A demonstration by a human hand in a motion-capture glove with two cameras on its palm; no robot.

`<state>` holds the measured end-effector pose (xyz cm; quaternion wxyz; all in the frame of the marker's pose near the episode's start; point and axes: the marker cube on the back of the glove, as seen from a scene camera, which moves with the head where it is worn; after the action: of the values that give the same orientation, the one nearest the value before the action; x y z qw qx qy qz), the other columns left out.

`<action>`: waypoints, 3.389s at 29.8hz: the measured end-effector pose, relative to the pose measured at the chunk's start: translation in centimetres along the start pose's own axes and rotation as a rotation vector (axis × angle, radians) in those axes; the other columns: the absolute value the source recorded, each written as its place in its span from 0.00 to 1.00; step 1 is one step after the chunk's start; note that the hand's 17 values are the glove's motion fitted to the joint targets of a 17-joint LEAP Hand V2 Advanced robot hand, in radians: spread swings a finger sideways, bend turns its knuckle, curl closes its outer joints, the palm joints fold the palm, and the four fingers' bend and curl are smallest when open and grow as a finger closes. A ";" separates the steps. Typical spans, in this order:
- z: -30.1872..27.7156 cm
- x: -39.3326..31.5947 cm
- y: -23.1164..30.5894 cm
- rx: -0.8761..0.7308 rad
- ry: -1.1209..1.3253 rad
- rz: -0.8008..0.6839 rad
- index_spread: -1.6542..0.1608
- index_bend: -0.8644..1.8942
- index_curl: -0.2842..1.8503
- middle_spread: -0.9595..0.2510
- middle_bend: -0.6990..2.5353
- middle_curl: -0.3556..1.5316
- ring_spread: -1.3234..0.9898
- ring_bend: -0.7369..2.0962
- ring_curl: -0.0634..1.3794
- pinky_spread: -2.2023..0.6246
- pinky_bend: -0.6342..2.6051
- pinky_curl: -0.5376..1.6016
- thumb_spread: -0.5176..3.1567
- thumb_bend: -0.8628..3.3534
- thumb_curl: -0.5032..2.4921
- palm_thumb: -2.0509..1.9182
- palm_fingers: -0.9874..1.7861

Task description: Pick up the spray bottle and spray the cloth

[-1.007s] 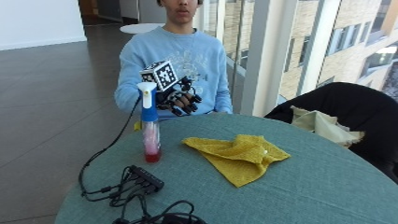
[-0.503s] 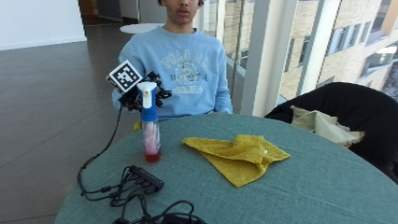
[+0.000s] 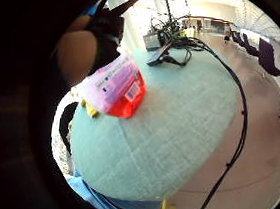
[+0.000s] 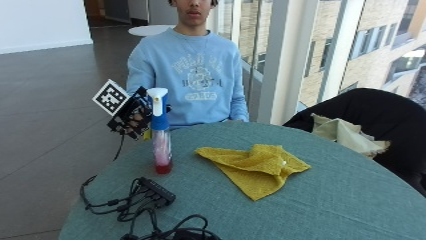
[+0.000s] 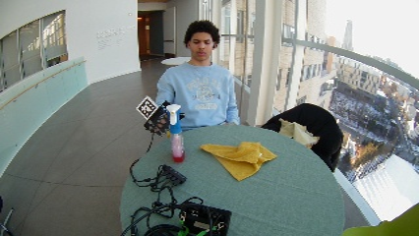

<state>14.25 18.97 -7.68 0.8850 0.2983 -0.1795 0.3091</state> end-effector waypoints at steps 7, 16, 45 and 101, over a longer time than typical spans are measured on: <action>1.5 1.1 -2.1 -0.060 -0.163 0.100 0.71 0.34 0.23 0.74 0.30 0.39 0.57 0.39 0.28 0.85 0.30 0.42 0.43 0.20 0.26 0.66 0.59; 4.1 1.0 -4.7 -0.057 -0.348 0.143 0.71 0.34 0.22 0.75 0.30 0.40 0.58 0.40 0.28 0.86 0.31 0.43 0.42 0.20 0.26 0.67 0.57; 5.7 0.6 -7.3 0.026 -0.303 0.129 0.75 0.36 0.24 0.73 0.32 0.41 0.54 0.43 0.30 0.84 0.28 0.42 0.39 0.21 0.32 0.75 0.71; 11.2 -9.4 -8.1 -0.981 -0.097 0.093 0.79 0.34 0.23 0.72 0.30 0.43 0.55 0.44 0.31 0.83 0.28 0.42 0.37 0.20 0.37 0.75 0.73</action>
<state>11.05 2.54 -7.28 0.8969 -0.1478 -0.3581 0.2130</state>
